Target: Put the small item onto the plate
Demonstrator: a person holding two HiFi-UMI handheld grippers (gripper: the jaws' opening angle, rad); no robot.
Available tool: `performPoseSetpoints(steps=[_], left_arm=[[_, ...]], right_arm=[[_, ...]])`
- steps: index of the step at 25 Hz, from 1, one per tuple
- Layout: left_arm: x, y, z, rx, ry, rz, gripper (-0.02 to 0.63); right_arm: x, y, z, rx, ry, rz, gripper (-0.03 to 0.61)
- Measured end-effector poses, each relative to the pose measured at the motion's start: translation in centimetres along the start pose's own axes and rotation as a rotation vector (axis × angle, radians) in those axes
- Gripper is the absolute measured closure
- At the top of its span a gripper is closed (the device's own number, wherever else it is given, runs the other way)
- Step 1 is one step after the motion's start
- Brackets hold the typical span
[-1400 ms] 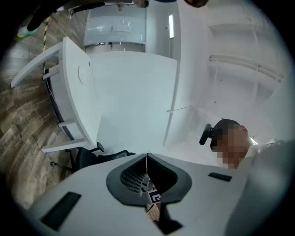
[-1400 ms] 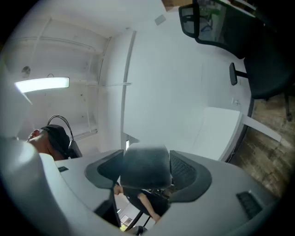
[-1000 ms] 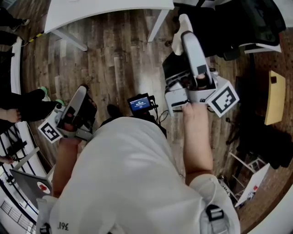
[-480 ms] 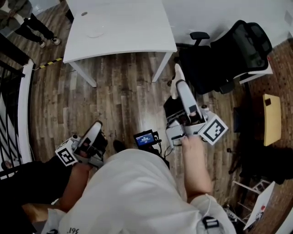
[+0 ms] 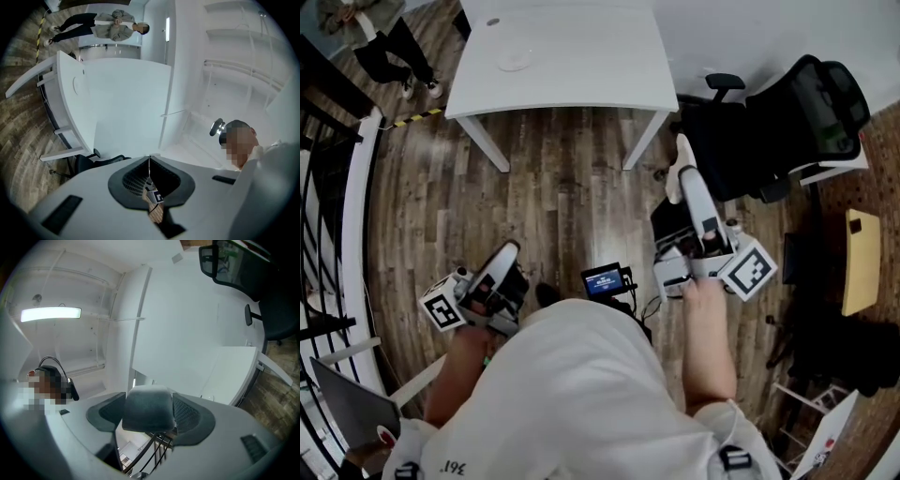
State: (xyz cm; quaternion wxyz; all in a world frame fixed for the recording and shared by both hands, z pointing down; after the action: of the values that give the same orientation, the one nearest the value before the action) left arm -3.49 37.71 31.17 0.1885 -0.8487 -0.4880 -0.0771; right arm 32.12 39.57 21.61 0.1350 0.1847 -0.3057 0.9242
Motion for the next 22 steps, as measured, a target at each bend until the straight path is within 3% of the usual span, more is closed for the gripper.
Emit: performPoseSetpoints(steps=[22], left_arm=[[0.8,-0.2,-0.2,-0.028,0.045,0.041,0.607]], right_arm=[[-0.2,0.5,1.6,-0.011,0.042,-0.057,0.262]])
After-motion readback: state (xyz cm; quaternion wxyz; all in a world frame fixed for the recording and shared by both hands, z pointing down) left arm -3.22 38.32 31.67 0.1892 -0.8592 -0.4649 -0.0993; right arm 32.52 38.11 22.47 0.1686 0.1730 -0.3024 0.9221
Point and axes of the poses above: the fingertips, and each gripper's own axes: y forward along the fingers, z to its right, x out of its underside, the point moved 9 cm from there along -y, backward along the fingers, and after that the axes turned 9 degrees about -x, right-handed, at the moved point
